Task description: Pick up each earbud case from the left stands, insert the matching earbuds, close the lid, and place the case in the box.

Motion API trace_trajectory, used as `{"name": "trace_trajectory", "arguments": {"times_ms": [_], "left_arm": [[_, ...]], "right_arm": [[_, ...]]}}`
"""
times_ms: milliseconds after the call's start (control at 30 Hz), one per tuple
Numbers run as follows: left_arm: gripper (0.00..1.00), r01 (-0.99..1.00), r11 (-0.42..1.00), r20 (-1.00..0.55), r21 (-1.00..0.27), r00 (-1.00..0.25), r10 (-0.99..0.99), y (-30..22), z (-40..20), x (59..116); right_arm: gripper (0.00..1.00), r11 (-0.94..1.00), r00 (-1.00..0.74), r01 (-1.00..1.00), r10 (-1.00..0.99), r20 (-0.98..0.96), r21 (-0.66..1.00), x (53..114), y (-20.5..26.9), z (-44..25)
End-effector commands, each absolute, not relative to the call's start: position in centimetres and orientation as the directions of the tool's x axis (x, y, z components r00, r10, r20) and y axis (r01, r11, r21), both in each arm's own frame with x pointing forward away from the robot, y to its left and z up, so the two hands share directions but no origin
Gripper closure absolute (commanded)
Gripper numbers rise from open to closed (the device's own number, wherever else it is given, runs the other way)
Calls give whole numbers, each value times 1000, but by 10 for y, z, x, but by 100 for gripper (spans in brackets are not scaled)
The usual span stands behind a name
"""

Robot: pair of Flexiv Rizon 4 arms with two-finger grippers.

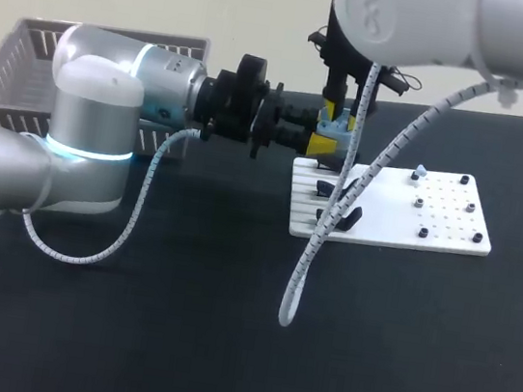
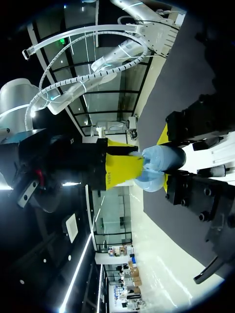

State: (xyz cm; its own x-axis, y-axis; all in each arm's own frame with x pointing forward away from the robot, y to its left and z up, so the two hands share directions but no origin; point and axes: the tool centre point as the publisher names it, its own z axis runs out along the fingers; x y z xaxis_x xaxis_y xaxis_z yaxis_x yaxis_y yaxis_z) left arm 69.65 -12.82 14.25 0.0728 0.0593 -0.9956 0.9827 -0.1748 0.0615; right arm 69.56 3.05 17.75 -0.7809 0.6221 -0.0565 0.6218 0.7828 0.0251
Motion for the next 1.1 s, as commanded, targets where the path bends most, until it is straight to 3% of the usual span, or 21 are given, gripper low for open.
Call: {"name": "trace_trajectory", "arguments": {"times_ms": [33, 233, 467, 800, 1100], "left_arm": [[100, 983, -173, -996, 64, 75, 56, -128, 141, 696], [100, 983, -173, -996, 64, 75, 56, -128, 141, 696], [100, 983, -173, -996, 64, 75, 56, -128, 141, 696], [100, 983, -173, -996, 64, 75, 56, -128, 141, 696], [100, 983, -173, -996, 64, 75, 56, -128, 141, 696]], "right_arm": [[0, 790, -787, 610, 614, -66, 71, 684, 26, 183], [0, 853, -851, 495, 514, -107, 165, 659, 23, 211], [0, 917, -877, 296, 372, -306, 266, 641, -1, 228], [0, 898, -800, 267, 409, -438, 351, 647, -53, 238], [0, 887, -829, 283, 417, -373, 365, 675, -86, 224]]}}
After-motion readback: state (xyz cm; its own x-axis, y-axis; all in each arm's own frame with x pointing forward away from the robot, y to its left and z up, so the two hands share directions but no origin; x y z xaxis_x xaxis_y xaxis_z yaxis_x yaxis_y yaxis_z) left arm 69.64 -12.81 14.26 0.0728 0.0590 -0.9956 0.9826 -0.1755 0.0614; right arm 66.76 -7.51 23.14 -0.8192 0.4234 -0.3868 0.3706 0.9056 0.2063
